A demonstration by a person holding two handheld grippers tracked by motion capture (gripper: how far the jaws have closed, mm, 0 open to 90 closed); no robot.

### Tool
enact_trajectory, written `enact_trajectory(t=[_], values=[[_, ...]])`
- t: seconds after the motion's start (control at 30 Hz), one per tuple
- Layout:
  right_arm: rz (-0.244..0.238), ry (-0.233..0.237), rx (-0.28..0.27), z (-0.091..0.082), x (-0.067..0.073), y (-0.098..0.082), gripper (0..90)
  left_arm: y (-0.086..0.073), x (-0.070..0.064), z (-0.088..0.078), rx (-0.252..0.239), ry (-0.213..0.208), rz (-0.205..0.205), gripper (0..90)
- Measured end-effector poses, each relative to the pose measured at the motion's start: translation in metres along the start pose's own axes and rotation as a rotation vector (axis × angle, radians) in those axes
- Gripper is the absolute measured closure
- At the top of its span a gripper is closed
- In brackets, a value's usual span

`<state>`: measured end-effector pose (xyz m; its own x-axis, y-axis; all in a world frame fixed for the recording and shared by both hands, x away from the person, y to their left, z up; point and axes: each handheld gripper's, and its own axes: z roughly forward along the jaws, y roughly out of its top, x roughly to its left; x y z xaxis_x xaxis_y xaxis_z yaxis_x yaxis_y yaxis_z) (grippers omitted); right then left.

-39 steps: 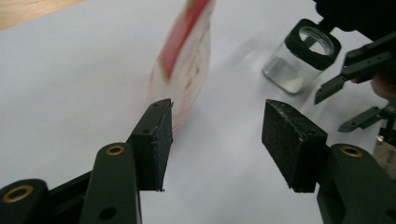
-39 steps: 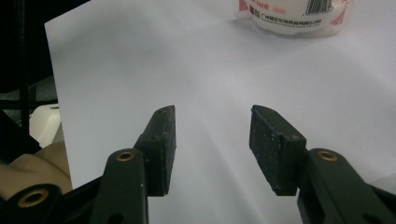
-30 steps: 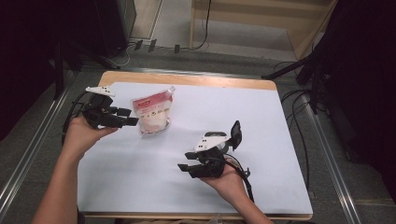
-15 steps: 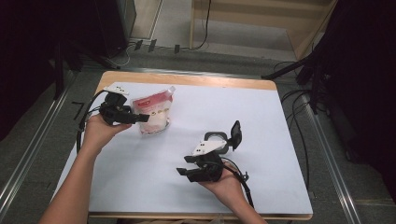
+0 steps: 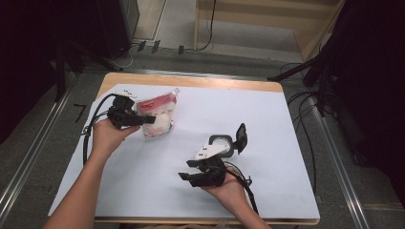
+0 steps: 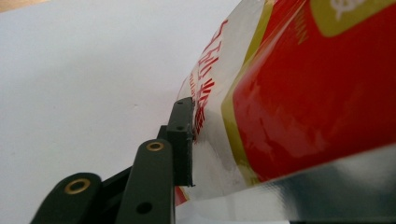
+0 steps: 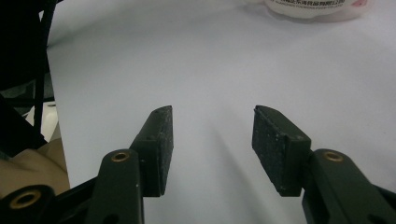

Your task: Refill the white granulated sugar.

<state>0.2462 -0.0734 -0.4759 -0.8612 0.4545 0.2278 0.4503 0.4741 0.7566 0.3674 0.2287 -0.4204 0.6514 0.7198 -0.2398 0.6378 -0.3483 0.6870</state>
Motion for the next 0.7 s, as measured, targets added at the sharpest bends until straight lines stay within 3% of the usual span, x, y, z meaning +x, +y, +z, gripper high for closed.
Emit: enact_trajectory(t=[0.1,0.33,0.43,0.57,0.7], values=[[-0.006,-0.001,-0.005,0.000,0.000,0.000,48.9,0.001,-0.001,-0.002,0.001,-0.003,0.003,77.1],[-0.007,0.002,-0.014,0.000,0.000,-0.001,49.2,0.003,0.002,-0.007,0.022,-0.039,-0.082,85.5],[-0.014,0.001,-0.021,0.000,0.000,0.000,49.2,0.004,-0.001,-0.013,0.021,-0.042,-0.072,88.5],[-0.012,0.001,-0.028,0.000,-0.001,0.000,49.4,0.009,-0.008,-0.025,0.028,-0.081,-0.068,90.0],[-0.016,-0.003,-0.032,-0.001,-0.001,0.000,49.4,0.014,-0.019,-0.035,0.033,-0.111,-0.027,90.0]])
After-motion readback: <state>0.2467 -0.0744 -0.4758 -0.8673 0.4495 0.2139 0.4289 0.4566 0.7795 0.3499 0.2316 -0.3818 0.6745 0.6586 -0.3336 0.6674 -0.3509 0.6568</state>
